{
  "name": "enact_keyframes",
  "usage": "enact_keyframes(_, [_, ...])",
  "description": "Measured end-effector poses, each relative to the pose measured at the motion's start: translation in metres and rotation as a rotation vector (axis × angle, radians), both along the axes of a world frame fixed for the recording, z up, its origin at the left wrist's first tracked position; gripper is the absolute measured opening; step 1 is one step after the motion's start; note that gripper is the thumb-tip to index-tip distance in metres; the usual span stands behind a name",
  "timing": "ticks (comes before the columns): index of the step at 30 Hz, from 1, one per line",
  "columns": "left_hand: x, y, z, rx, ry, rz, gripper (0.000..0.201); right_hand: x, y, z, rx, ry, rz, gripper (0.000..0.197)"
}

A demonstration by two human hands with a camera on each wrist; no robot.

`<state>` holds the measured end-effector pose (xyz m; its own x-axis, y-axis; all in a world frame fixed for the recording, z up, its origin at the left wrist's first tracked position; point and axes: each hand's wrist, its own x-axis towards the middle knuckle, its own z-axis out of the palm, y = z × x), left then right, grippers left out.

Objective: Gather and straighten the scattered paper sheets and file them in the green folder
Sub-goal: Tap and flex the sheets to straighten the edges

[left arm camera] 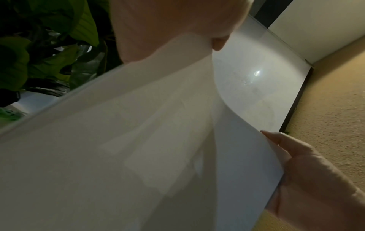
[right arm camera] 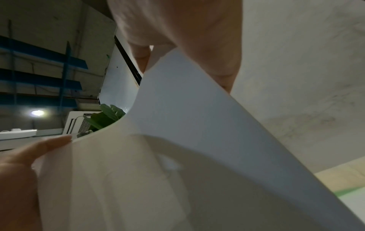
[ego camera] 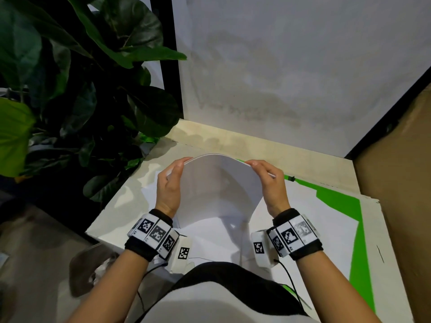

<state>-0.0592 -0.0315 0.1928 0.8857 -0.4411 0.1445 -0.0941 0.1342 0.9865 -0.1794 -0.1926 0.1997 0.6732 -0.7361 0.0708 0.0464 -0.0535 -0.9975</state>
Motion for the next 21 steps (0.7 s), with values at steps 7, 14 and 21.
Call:
enact_keyframes(7, [0.003, 0.003, 0.004, -0.007, 0.056, -0.055, 0.039, 0.000, -0.006, 0.004, 0.010, 0.002, 0.025, 0.020])
enact_keyframes(14, [0.004, 0.004, 0.006, 0.050, 0.042, -0.091, 0.041, 0.002, -0.011, 0.005, 0.013, 0.002, 0.038, 0.007])
enact_keyframes(21, [0.004, 0.008, 0.006, 0.027, 0.051, -0.165, 0.044, 0.000, -0.014, 0.001, 0.016, 0.041, 0.109, 0.020])
